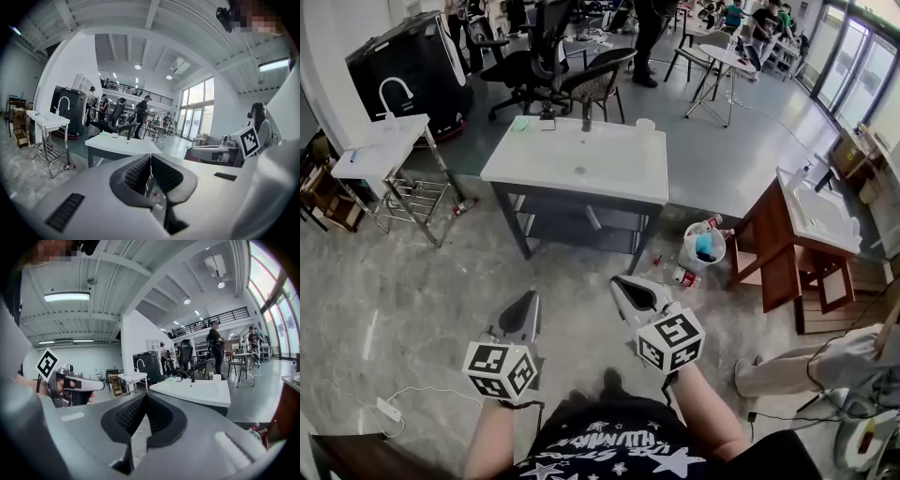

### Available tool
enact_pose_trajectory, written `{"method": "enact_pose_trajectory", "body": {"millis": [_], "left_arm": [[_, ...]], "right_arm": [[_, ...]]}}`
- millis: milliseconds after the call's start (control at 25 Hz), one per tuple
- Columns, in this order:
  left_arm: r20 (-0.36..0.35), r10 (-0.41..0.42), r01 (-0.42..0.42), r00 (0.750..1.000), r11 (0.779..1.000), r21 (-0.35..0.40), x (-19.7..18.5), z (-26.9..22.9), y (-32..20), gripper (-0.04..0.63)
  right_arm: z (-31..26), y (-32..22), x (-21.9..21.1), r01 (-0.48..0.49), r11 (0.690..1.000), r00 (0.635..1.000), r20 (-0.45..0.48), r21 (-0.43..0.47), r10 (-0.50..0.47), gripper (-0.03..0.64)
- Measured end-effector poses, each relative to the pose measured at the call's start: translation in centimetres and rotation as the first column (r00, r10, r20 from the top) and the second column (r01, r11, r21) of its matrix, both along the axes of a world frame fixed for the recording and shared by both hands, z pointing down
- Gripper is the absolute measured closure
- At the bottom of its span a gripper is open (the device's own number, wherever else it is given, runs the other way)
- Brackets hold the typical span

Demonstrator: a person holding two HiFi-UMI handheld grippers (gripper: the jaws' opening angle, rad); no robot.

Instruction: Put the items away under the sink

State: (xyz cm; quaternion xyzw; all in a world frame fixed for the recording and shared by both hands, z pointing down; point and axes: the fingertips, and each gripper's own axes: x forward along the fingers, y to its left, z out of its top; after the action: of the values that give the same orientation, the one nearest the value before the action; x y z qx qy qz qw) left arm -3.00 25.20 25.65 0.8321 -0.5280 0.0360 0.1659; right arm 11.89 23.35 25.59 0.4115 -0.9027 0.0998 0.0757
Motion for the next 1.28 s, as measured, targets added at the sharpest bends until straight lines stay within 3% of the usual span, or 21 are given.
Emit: {"method": "enact_pose_trajectory", "body": {"millis": [440, 840, 1280], "left_arm": [[-0.025, -0.002, 0.001, 1.000, 1.000, -0.029, -1.9, 1.7, 1.9, 0.580], [-0.025, -0.015, 0.014, 1.000, 0.999, -0.032, -4.8, 2.7, 2.8, 0.580], [-0.041, -0.069, 0.068, 0.997, 0.997, -0.031, -4.7, 3.4, -4.2, 0.580]], "right_arm": [[-1.6, 0.7, -1.4, -0.027, 0.997, 0.998, 0.056, 0.067, 0.023, 0.615], [0.0, 0.8, -3.6, -0.039, 0.999, 0.995, 0.089, 0.022, 0.037, 0.614], [2.0, -7.9, -4.5, 0.011, 1.000, 0.989, 0.146, -0.010, -0.009, 0.614]]}}
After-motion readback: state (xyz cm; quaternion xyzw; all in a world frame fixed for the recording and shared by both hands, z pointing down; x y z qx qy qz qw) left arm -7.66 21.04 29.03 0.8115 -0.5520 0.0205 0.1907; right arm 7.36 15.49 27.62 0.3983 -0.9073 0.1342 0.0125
